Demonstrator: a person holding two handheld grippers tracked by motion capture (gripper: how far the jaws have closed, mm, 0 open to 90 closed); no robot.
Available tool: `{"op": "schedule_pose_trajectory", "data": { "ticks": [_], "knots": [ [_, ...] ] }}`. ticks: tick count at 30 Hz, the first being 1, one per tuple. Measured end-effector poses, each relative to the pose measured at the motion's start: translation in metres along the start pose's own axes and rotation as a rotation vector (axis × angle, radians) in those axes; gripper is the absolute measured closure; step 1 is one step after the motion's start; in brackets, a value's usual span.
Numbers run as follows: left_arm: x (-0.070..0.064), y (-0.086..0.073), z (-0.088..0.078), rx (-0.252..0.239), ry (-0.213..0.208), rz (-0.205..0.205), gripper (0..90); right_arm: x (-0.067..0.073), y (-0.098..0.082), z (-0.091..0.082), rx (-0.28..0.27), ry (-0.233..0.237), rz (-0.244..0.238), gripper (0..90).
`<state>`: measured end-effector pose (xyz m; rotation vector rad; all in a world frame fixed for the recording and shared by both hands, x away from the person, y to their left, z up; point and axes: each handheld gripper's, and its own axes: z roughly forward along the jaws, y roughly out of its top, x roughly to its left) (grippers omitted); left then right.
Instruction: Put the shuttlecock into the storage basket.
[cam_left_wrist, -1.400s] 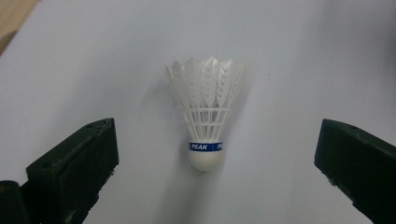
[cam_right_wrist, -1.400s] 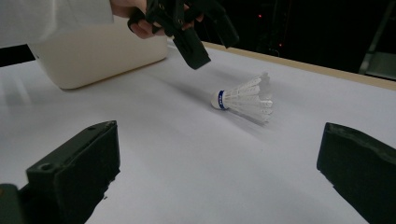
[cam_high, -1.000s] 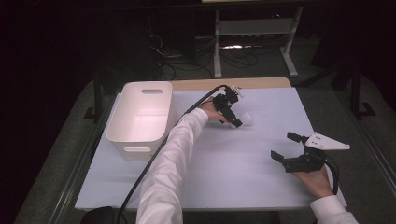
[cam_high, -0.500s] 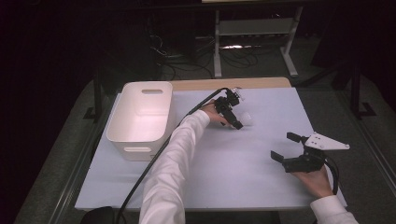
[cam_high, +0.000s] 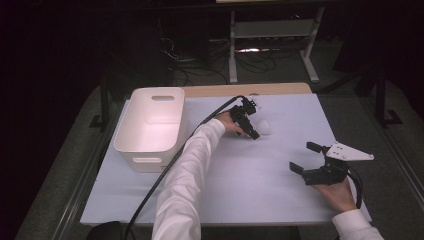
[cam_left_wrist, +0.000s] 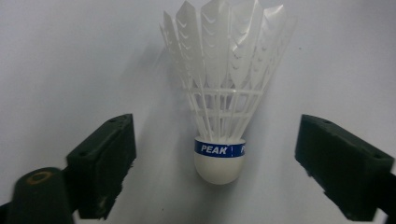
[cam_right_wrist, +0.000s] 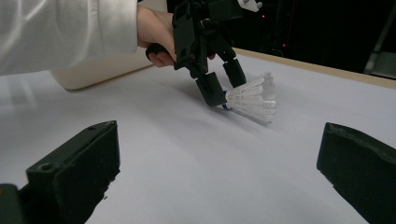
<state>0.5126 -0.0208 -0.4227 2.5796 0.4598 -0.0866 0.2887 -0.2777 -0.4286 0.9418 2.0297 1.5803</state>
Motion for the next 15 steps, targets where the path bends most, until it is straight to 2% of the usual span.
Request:
{"op": "schedule_pose_trajectory", "data": {
  "ticks": [2,4,9,15],
  "knots": [
    [0.0002,-0.0001,-0.0001,0.003,0.014,0.005,14.6,0.0000,0.0000,0.0001,0.000,0.000,-0.001,0.0],
    [-0.0007,-0.0003,0.0011,0.012,0.046,0.024,19.4,0.0000,0.0000,0.0001,-0.001,0.001,-0.001,0.0],
    [-0.0010,-0.0001,0.0018,0.009,0.033,0.024,29.1,0.0002,-0.0001,0.0003,0.002,0.001,-0.004,0.0],
    [0.0010,-0.0003,0.0005,0.014,0.039,0.018,36.7,0.0005,0.0001,-0.0004,0.001,-0.001,0.002,0.0]
  ]
}}
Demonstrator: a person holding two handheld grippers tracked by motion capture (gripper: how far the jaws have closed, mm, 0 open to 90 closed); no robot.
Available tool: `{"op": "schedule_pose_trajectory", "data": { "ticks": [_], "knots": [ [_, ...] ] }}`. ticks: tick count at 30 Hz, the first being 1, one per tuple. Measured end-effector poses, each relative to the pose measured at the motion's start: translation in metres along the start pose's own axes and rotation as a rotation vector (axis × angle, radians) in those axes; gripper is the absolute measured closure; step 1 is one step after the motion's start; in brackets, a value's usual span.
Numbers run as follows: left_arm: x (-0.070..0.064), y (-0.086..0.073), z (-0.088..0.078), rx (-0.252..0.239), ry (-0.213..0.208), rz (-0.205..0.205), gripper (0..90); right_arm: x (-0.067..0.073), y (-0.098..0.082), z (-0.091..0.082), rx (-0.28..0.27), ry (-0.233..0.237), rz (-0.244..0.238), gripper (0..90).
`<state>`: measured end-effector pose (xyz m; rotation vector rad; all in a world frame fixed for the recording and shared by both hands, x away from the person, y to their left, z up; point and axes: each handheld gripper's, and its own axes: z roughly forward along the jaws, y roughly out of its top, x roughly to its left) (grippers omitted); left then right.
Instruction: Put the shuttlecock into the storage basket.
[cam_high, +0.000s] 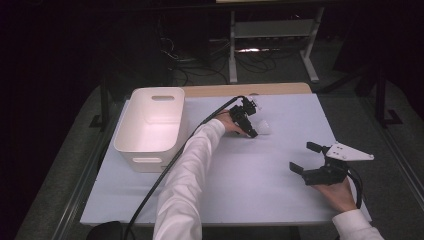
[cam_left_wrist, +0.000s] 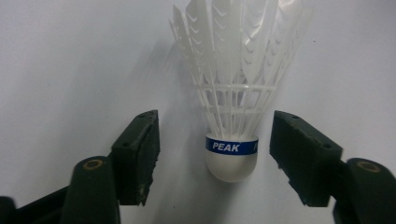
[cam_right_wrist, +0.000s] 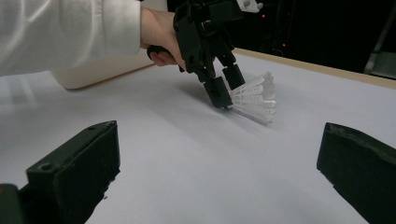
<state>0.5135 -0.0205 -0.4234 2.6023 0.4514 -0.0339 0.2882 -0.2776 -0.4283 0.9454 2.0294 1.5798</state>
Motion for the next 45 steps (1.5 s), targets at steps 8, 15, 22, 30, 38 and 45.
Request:
{"op": "schedule_pose_trajectory", "data": {
  "ticks": [8,15,22,30,38,45],
  "knots": [
    [0.001,-0.001,0.002,0.018,-0.026,0.014,54.9,0.000,0.000,0.000,0.000,-0.001,-0.005,0.0],
    [0.001,0.000,0.002,0.021,-0.042,0.030,64.6,0.000,0.000,0.000,0.000,-0.003,-0.001,0.0],
    [-0.001,0.002,-0.006,0.014,-0.030,0.037,64.6,0.000,-0.001,0.000,0.009,0.000,0.002,0.0],
    [-0.003,0.009,-0.025,-0.004,-0.015,0.041,64.6,0.000,-0.001,0.001,0.006,0.002,-0.003,0.0],
    [-0.008,0.015,-0.044,-0.018,-0.008,0.049,64.5,0.000,0.000,0.001,0.002,0.001,-0.008,0.0],
    [-0.016,0.017,-0.061,-0.032,-0.012,0.044,64.4,0.000,0.000,0.001,0.004,0.004,-0.010,0.0]
  ]
}}
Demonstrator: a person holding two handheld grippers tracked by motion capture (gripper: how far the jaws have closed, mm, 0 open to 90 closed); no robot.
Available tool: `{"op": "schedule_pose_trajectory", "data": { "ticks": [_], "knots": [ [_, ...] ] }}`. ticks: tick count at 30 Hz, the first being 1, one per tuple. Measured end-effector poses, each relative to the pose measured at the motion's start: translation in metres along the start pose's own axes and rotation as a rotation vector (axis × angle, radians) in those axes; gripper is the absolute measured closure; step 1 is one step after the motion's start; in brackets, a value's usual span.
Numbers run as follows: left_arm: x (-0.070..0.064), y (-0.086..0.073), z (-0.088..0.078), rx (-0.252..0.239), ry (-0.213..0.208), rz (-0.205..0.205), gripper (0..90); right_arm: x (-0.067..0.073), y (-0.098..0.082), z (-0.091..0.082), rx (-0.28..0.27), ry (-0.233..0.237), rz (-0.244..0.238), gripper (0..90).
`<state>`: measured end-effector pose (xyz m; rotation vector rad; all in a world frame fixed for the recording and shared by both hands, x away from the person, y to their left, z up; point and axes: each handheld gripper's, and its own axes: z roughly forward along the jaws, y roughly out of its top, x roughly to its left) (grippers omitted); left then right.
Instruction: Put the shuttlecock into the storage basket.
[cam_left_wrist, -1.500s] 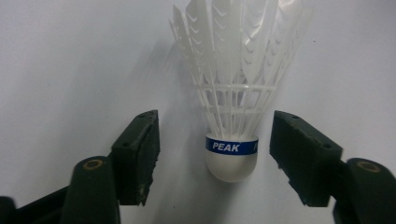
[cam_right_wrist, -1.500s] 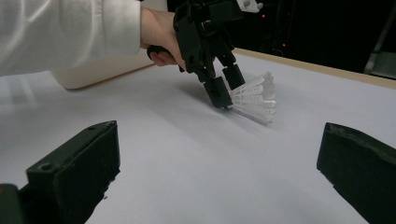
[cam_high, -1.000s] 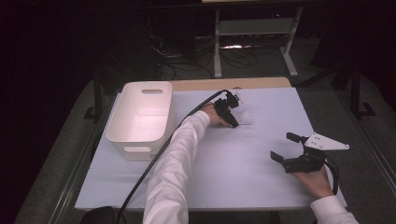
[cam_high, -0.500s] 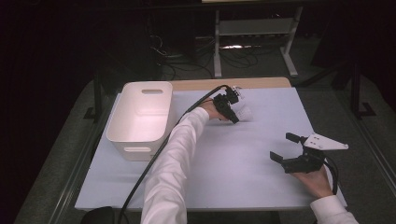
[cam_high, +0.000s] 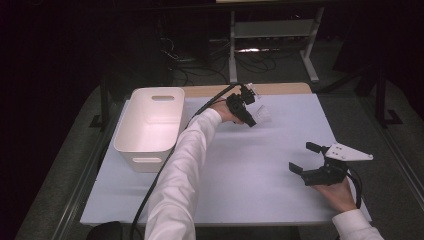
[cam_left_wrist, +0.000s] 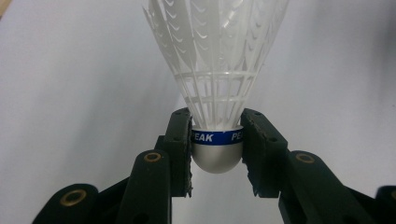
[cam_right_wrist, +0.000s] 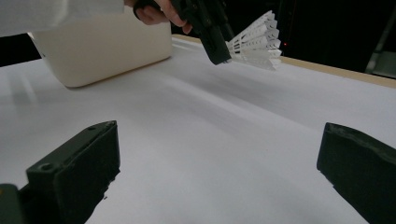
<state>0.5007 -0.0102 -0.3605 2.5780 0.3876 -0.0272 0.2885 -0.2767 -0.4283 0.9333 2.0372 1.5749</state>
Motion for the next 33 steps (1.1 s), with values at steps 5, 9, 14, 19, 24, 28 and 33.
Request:
{"op": "schedule_pose_trajectory", "data": {
  "ticks": [5,9,14,19,24,28,33],
  "knots": [
    [-0.007,0.003,-0.013,-0.013,0.016,0.009,64.4,0.000,0.000,0.000,-0.001,-0.003,-0.001,0.0],
    [-0.011,0.005,-0.026,-0.022,0.025,0.034,64.4,0.000,0.000,0.001,0.007,0.001,-0.003,0.0],
    [-0.012,0.003,-0.040,-0.022,0.030,0.025,64.4,0.001,-0.001,0.001,0.013,0.001,0.000,0.0],
    [-0.014,0.001,-0.054,-0.021,0.036,0.015,64.4,0.001,-0.001,0.002,0.014,0.003,0.002,0.0],
    [-0.019,0.001,-0.066,-0.035,0.045,0.018,64.4,0.001,-0.001,0.002,0.013,0.002,0.009,0.0],
    [-0.022,0.000,-0.075,-0.034,0.054,0.011,64.3,0.001,-0.001,0.002,0.015,0.004,0.012,0.0],
    [-0.025,-0.001,-0.086,-0.019,0.068,0.007,64.1,0.001,-0.001,0.002,0.014,0.005,0.008,0.0]
  ]
}}
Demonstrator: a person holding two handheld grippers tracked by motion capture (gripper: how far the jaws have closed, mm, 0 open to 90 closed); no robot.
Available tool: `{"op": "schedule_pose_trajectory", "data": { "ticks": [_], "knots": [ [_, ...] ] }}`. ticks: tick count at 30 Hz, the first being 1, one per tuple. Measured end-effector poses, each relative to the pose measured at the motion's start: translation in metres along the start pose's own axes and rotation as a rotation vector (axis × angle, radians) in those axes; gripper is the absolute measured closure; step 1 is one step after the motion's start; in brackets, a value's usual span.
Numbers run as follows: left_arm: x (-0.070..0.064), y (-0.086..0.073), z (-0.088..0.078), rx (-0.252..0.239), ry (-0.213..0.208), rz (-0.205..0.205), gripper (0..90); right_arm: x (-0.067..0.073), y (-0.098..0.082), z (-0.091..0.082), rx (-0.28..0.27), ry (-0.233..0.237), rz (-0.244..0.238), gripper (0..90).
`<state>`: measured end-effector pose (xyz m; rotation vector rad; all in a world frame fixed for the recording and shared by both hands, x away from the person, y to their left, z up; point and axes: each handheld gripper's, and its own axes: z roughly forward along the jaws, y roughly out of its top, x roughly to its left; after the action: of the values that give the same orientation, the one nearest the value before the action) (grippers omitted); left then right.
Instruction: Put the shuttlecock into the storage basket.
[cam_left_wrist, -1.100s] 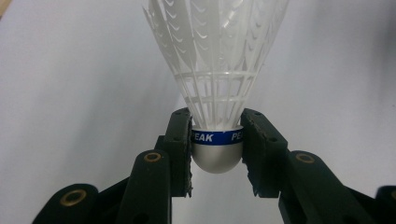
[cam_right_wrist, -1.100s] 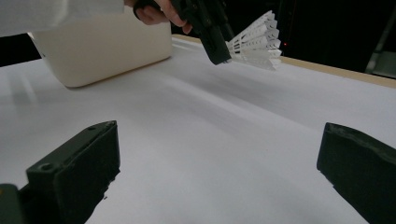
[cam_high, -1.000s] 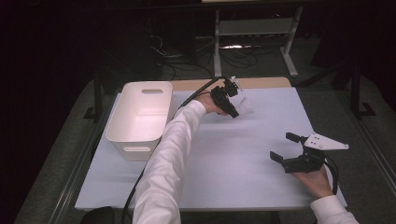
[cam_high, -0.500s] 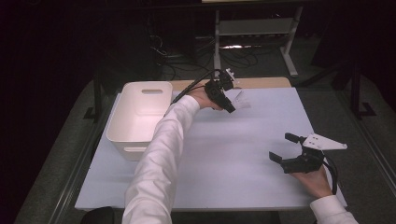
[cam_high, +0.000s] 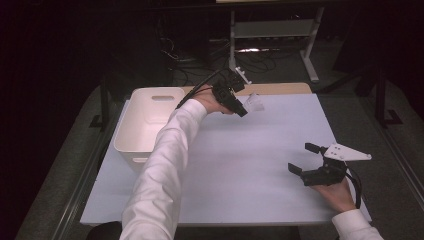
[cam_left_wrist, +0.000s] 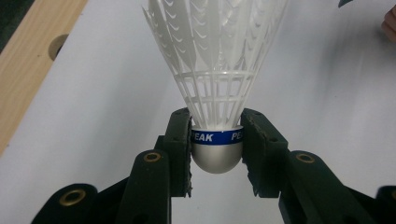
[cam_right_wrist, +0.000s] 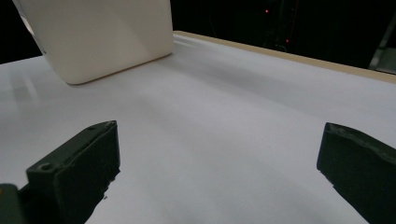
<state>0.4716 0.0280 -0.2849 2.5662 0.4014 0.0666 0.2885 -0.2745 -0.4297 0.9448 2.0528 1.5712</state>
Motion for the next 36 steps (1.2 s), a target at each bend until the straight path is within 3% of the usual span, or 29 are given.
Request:
{"op": "schedule_pose_trajectory", "data": {
  "ticks": [7,14,28,36],
  "knots": [
    [-0.001,-0.004,-0.017,-0.013,0.016,-0.005,64.0,0.000,0.000,0.000,0.002,-0.001,0.000,0.0],
    [-0.004,-0.013,-0.028,-0.036,0.027,-0.035,63.9,0.000,0.000,0.000,-0.002,-0.002,-0.001,0.0],
    [-0.001,-0.037,-0.055,-0.056,0.050,-0.055,64.1,0.000,0.000,0.001,0.005,-0.003,-0.007,0.0],
    [0.000,-0.051,-0.072,-0.069,0.071,-0.089,64.1,0.000,0.000,0.002,0.008,-0.004,-0.005,0.0]
  ]
}}
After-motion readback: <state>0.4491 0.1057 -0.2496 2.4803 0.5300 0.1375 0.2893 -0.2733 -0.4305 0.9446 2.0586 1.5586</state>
